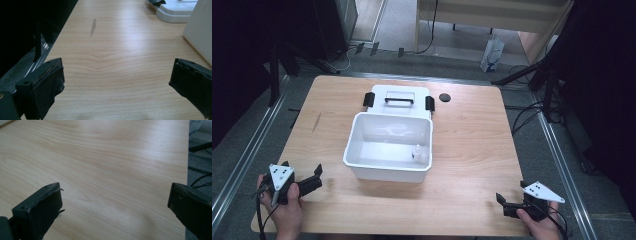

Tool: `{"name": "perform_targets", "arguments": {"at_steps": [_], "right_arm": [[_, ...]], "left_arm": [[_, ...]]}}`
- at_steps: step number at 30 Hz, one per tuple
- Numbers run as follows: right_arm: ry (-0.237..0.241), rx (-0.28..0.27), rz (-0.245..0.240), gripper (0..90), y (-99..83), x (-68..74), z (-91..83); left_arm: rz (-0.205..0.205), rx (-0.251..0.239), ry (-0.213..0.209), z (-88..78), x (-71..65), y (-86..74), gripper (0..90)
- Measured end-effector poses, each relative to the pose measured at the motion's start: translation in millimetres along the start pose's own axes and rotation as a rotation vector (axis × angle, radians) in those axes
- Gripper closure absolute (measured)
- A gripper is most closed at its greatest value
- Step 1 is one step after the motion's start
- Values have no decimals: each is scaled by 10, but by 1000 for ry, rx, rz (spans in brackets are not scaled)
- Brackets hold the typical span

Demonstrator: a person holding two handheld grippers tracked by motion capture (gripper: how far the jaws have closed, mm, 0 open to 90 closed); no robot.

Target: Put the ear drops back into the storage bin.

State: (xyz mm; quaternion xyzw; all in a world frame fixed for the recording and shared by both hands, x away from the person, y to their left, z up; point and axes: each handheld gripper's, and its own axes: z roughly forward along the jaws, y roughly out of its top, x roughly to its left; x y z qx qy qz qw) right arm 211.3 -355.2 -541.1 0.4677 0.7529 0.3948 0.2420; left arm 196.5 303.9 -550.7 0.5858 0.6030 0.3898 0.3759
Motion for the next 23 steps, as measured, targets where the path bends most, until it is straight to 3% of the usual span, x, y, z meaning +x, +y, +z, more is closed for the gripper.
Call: {"name": "perform_targets", "arguments": {"at_steps": [5, 7, 11, 17, 23], "right_arm": [[-33, -59, 40, 0, -71, -1, -2], [-48, -109, 67, 0, -78, 1, -27], [-50, -106, 77, 0, -83, 1, -29], [-83, -37, -1, 0, -59, 73, 30], [-78, -26, 21, 0, -55, 55, 38]], "left_arm": [[-3, 3, 1, -1, 0, -1, 2], [-7, 3, 4, -6, 0, -5, 2], [-13, -2, 11, -19, 1, -10, 2], [-23, -7, 9, -36, 7, -19, 2], [-22, 1, 0, -29, 16, -14, 2]]}}
